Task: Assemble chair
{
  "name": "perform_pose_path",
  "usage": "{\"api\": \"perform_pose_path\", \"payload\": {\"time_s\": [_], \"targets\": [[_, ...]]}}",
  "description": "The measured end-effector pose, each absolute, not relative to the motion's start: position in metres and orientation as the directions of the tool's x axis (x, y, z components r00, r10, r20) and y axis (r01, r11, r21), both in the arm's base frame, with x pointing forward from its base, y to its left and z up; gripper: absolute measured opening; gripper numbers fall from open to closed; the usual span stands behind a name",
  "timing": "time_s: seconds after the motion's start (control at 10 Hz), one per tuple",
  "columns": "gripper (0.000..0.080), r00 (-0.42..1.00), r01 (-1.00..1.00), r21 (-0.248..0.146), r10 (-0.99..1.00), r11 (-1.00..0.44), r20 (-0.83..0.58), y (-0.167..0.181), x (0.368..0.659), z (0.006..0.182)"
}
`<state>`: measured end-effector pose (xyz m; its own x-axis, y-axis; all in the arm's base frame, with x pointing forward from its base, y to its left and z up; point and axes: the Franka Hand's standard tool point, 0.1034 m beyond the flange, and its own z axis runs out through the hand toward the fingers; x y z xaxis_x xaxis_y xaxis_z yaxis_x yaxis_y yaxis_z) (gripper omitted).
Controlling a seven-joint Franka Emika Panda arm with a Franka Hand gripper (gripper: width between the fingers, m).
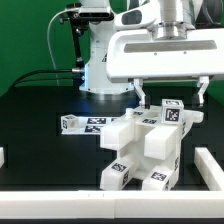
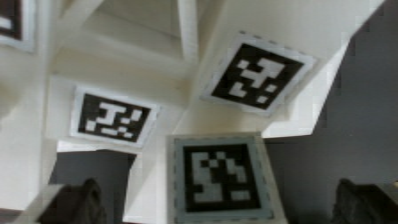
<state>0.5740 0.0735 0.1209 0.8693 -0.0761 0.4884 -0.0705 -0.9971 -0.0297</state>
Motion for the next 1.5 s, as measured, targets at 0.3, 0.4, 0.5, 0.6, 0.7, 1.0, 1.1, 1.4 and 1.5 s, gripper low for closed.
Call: {"api": "perform_pose_path", "payload": {"time_s": [0.3, 0.4, 0.5, 0.6, 0.7, 1.0, 1.1, 1.4, 1.5], "targets": [[0.0649, 0.938, -0.132, -0.057, -0.144, -0.99, 0.316, 0.067, 0.58, 0.14], [0.0649, 0.965, -0.179, -0.06, -0.187, -0.982, 0.183, 0.073, 0.58, 0.142], [0.0649, 0.977, -0.189, -0.049, -0.192, -0.981, 0.094, 0.076, 0.584, 0.142], [0.0649, 0.977, -0.213, -0.036, -0.213, -0.977, 0.008, 0.079, 0.583, 0.139], [0.0649, 0.969, -0.244, -0.026, -0.242, -0.97, -0.056, 0.081, 0.58, 0.14], [0.0649, 0.969, -0.237, -0.019, -0.235, -0.971, -0.075, 0.077, 0.582, 0.139], [0.0649, 0.972, -0.231, -0.02, -0.229, -0.973, -0.057, 0.076, 0.584, 0.135], [0.0649, 0.975, -0.22, -0.02, -0.219, -0.975, -0.026, 0.079, 0.588, 0.131], [0.0649, 0.975, -0.222, -0.018, -0.221, -0.975, -0.018, 0.077, 0.589, 0.127]]}}
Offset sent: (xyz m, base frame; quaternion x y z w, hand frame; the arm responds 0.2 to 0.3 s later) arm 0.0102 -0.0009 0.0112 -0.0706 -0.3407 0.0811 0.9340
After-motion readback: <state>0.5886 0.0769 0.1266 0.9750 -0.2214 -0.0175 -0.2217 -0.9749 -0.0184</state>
